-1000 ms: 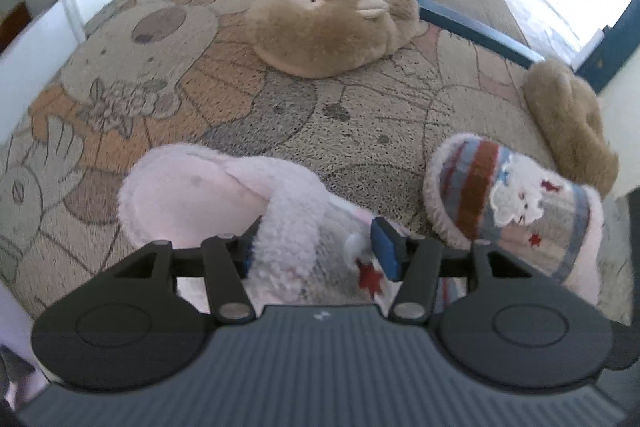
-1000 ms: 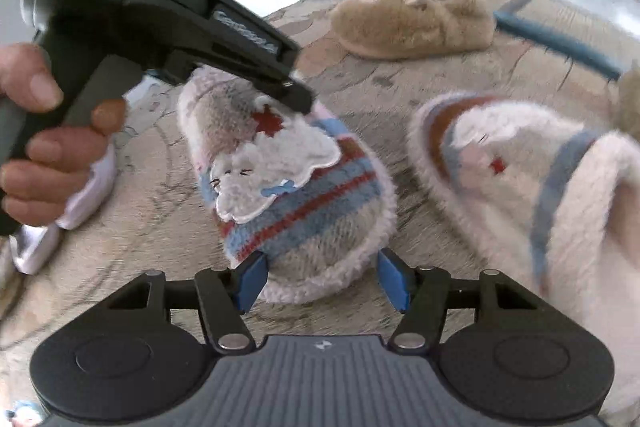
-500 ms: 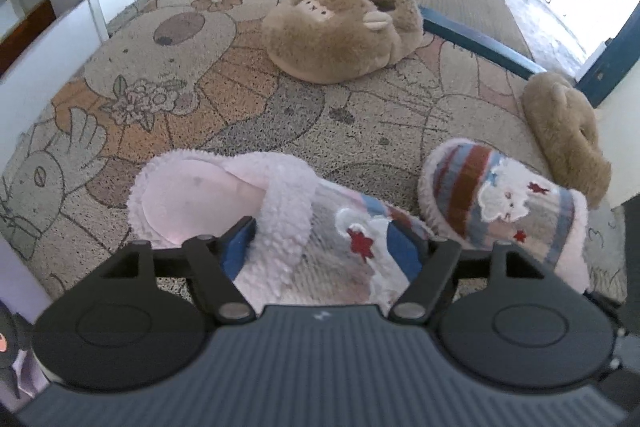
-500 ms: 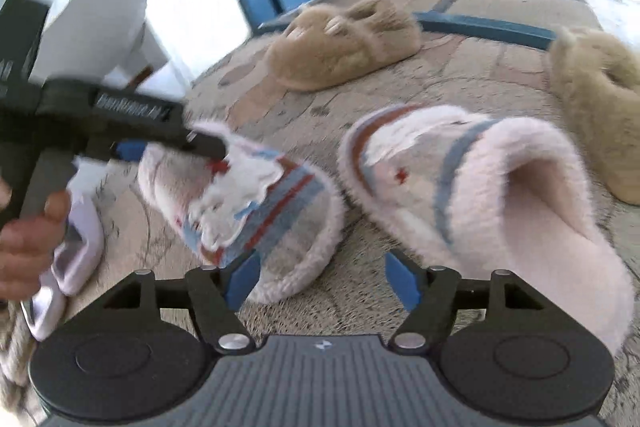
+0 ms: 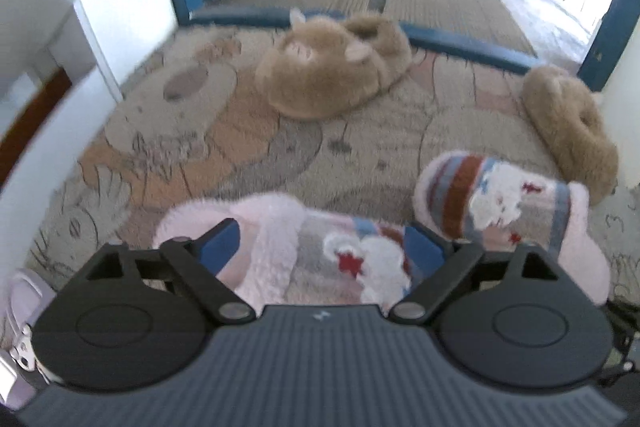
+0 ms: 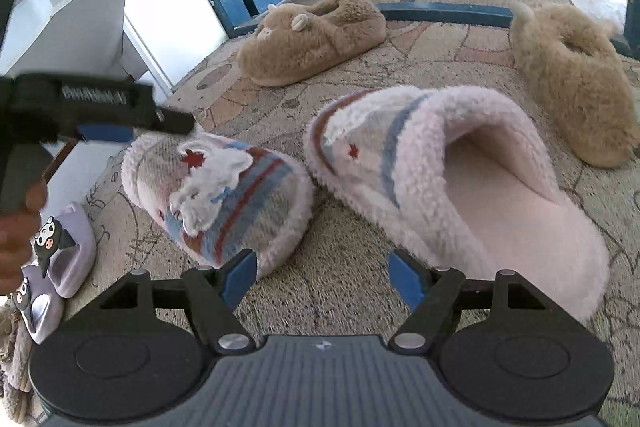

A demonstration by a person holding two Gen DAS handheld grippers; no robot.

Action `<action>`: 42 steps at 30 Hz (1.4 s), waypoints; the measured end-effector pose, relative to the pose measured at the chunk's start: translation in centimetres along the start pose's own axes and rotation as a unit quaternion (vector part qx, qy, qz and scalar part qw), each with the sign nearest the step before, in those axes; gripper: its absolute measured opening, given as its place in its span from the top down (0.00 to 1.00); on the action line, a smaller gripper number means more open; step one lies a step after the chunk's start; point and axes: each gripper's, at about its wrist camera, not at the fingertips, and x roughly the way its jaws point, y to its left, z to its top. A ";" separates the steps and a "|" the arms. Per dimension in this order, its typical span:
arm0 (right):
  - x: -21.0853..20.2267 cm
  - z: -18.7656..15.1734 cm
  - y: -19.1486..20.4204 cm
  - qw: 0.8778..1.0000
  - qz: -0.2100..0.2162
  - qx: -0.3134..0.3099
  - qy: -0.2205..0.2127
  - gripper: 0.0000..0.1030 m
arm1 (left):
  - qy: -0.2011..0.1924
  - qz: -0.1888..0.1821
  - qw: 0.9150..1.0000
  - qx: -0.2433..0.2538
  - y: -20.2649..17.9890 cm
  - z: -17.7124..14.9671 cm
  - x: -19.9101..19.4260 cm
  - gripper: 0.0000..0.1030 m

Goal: Organize scattered shoes

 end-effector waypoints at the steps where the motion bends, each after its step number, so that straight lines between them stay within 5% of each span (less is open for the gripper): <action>1: -0.1 -0.2 -0.1 1.000 0.000 0.003 0.001 0.24 | -0.003 -0.007 1.000 0.007 -0.6 0.1 -0.2 0.07; 8: -1.5 -1.3 -1.7 1.000 -0.008 0.025 0.004 0.23 | 0.003 -0.064 0.991 0.115 -8.4 -1.7 0.5 0.06; 20: -3.5 -2.0 -6.0 0.997 -0.041 0.063 -0.011 0.22 | 0.022 -0.120 0.982 0.145 -14.2 -0.8 2.9 0.03; 29: -3.6 -1.9 -7.2 0.997 -0.052 0.062 -0.018 0.21 | 0.042 -0.081 0.977 0.193 -17.8 -1.6 5.3 0.04; 33: -2.8 -1.3 -6.8 0.998 -0.056 0.010 -0.033 0.23 | 0.032 -0.060 0.976 0.206 -18.0 -1.8 5.9 0.07; 42: 0.2 -0.4 -3.9 0.989 -0.055 -0.136 -0.035 0.53 | 0.036 -0.043 0.980 0.191 -17.1 -0.5 7.2 0.36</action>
